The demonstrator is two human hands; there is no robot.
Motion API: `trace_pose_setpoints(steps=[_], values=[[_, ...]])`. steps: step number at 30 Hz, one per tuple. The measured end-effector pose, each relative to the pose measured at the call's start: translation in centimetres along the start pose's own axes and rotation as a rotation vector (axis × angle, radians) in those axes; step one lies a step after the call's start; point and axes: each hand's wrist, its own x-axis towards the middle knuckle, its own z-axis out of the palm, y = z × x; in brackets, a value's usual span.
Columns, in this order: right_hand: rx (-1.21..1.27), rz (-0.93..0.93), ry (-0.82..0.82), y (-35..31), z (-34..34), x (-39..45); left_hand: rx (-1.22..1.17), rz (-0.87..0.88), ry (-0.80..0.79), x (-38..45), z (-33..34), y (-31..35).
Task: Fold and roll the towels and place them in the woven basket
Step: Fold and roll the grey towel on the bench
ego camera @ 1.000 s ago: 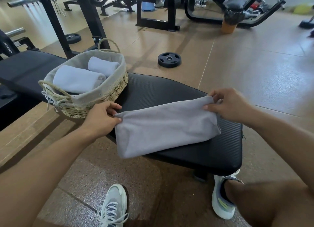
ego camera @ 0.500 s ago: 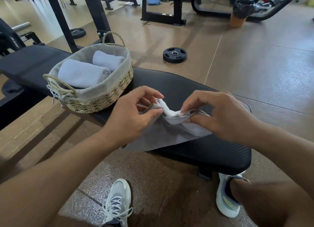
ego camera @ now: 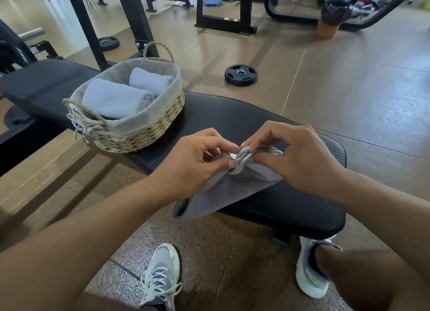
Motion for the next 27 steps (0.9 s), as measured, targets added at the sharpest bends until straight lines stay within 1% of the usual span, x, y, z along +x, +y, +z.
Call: trace_pose_setpoints(steps=[3, 5, 9, 12, 15, 18, 23, 27], values=[[-0.028, 0.017, 0.014, 0.29, 0.02, 0.15, -0.001, -0.003, -0.061, -0.04, -0.54, 0.01], [-0.039, 0.019, 0.011, 0.41, 0.01, 0.2, -0.011, -0.009, -0.072, -0.08, -0.64, -0.01], [-0.045, 0.003, -0.024, 0.42, 0.19, 0.08, -0.041, -0.052, 0.002, 0.06, -0.22, -0.3], [-0.068, -0.036, -0.053, 0.4, 0.42, 0.0, -0.026, -0.076, 0.014, 0.11, 0.0, -0.57], [-0.054, -0.062, -0.046, 0.5, 0.53, 0.11, -0.014, -0.08, 0.034, 0.14, 0.1, -0.75], [-0.024, -0.047, -0.039, 0.65, 0.57, 0.25, -0.012, -0.083, 0.056, 0.23, 0.18, -0.86], [-0.051, -0.001, -0.028, 0.69, 0.77, 0.39, -0.037, -0.092, 0.057, 0.1, 0.25, -0.91], [-0.045, 0.017, -0.058, 0.55, 0.59, 0.49, -0.035, -0.099, 0.075, 0.12, 0.33, -0.98]])
